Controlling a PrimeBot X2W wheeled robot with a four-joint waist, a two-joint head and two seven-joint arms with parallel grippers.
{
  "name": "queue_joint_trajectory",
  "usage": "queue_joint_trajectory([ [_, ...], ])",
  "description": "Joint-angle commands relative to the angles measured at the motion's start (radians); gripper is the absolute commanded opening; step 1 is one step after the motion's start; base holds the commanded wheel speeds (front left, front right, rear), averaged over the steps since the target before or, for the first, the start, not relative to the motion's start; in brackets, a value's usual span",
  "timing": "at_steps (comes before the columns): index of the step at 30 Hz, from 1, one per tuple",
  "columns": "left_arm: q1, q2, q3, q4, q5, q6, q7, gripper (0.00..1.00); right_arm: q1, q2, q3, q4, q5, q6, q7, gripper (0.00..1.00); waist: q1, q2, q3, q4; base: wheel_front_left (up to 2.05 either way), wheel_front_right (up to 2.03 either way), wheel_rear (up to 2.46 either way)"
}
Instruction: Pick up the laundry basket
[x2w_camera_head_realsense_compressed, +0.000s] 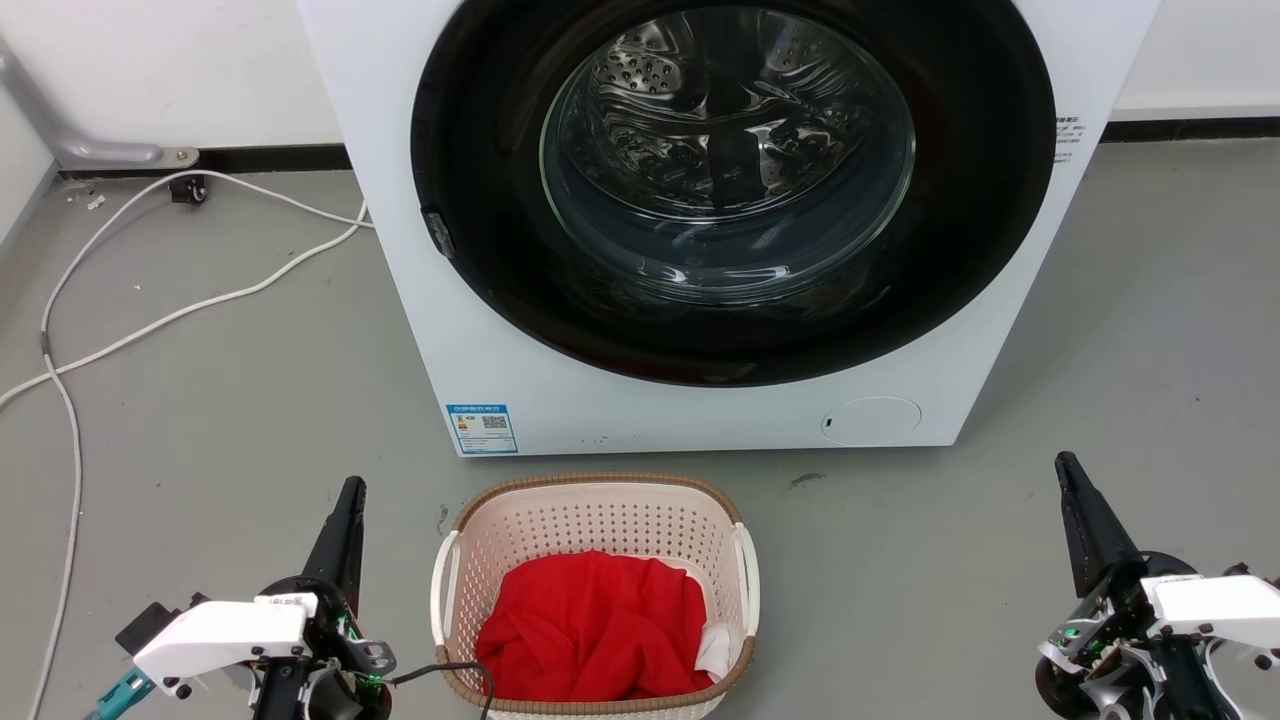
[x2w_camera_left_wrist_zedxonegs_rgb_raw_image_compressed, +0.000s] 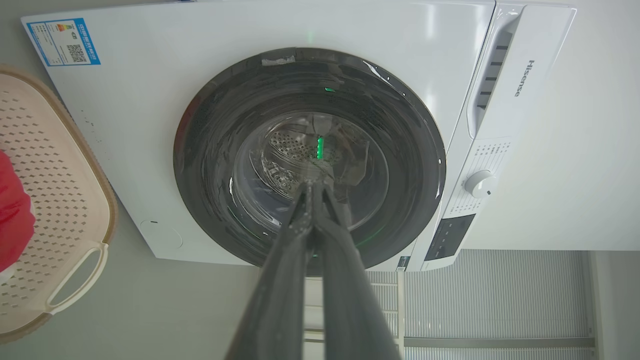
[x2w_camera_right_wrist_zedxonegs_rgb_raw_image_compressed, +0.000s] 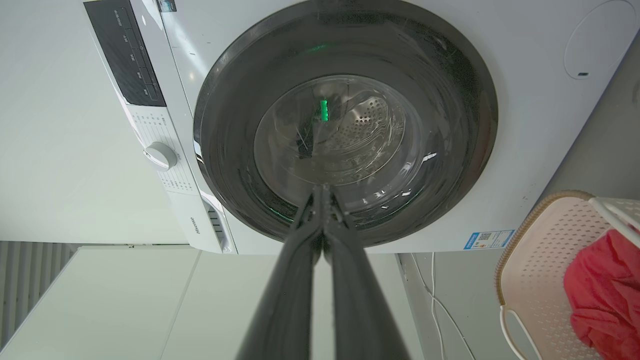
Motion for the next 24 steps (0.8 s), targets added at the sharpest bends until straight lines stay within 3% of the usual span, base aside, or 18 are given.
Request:
queue_joint_trajectory([
  [1, -0.009, 0.003, 0.002, 0.000, 0.000, -0.003, 0.002, 0.00, -0.010, 0.001, -0.001, 0.001, 0.004, 0.000, 0.001, 0.00, 0.0000, 0.0000, 0.000, 0.000, 0.00, 0.00, 0.00],
  [24, -0.009, 0.003, 0.002, 0.000, 0.000, -0.003, 0.002, 0.00, -0.010, 0.001, -0.001, 0.001, 0.004, 0.000, 0.001, 0.00, 0.0000, 0.0000, 0.000, 0.000, 0.00, 0.00, 0.00],
])
